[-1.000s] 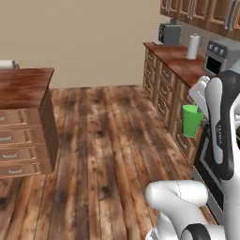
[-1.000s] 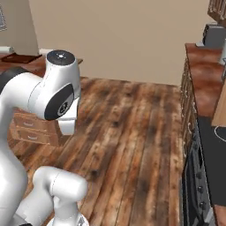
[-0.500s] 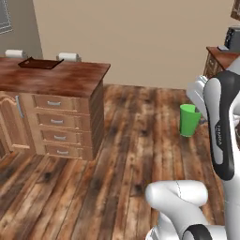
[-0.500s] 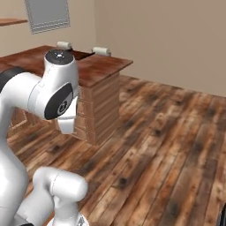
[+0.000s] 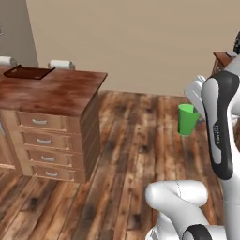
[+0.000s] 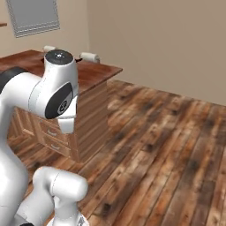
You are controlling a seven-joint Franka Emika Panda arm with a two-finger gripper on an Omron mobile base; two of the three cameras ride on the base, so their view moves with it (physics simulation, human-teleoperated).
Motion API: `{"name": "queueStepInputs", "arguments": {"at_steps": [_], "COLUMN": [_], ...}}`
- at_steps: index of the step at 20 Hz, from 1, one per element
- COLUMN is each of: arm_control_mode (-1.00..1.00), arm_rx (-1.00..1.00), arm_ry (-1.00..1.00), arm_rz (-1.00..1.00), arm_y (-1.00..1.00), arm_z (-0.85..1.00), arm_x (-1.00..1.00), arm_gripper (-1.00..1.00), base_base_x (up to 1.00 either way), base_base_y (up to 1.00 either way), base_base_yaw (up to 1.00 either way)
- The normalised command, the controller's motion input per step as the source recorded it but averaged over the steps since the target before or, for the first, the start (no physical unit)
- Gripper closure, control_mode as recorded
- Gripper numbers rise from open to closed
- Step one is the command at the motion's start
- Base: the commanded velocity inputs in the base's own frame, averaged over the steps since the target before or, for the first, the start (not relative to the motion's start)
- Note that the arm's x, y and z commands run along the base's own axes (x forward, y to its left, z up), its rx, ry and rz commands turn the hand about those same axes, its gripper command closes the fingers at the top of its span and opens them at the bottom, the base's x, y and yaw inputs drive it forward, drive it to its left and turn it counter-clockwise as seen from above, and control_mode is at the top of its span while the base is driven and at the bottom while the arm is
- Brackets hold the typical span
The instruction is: There is a tray on the dining counter. Grab the cup, mug, and pitcher and place them on the tray. The pitcher may be placed next to the tray if it cannot fit the tray.
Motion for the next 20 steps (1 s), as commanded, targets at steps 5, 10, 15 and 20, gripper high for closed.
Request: {"name": "queueStepInputs", "arguments": {"at_steps": [5, 10, 15, 20], "arm_control_mode": [1.0, 1.0, 1.0, 1.0], "arm_rx": [0.0, 0.0, 0.0, 0.0], "arm_ry": [0.0, 0.0, 0.0, 0.0], "arm_rz": [0.0, 0.0, 0.0, 0.0], "arm_y": [0.0, 0.0, 0.0, 0.0], "arm_z": [0.0, 0.0, 0.0, 0.0], "arm_x": [0.0, 0.0, 0.0, 0.0], "arm_gripper": [1.0, 1.0, 1.0, 1.0], "base_base_x": [1.0, 1.0, 1.0, 1.0], "base_base_y": [-0.28, -0.42, -0.43, -0.44], "base_base_yaw": [0.01, 0.05, 0.07, 0.08]}}
